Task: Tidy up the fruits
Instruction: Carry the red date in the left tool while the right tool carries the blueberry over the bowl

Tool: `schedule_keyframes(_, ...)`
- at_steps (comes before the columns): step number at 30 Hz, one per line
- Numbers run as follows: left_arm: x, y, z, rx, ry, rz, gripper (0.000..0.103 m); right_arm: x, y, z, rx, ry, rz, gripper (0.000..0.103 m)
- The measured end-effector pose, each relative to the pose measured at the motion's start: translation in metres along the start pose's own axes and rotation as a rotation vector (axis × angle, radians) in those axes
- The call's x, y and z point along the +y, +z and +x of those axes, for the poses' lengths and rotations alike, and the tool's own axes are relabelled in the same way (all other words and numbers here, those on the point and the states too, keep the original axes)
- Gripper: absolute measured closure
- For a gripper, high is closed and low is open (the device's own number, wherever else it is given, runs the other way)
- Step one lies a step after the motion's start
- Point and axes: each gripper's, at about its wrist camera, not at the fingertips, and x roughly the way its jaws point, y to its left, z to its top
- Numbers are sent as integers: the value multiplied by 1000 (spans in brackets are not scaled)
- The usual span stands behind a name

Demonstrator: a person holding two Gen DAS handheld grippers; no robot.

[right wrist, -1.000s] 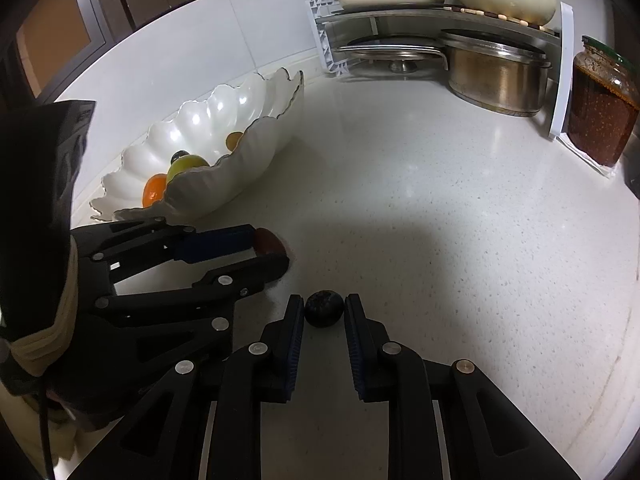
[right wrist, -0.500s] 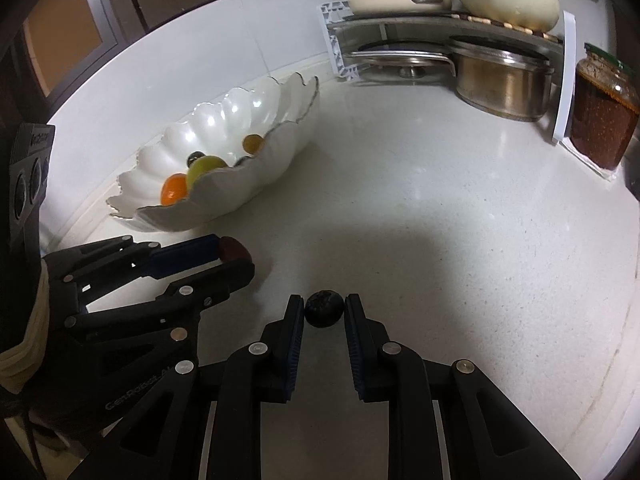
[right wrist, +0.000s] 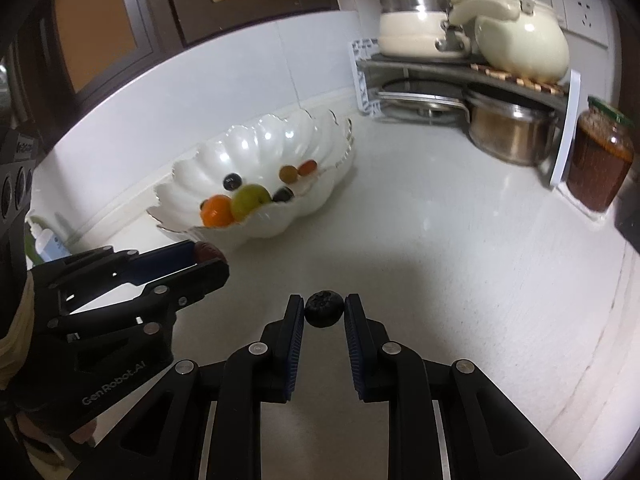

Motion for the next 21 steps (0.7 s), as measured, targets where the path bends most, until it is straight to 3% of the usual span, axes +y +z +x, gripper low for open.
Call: schedule_keyframes(21, 35, 15, -63, -112, 111, -158, 75, 38, 47, -39, -133, 46, -116, 80)
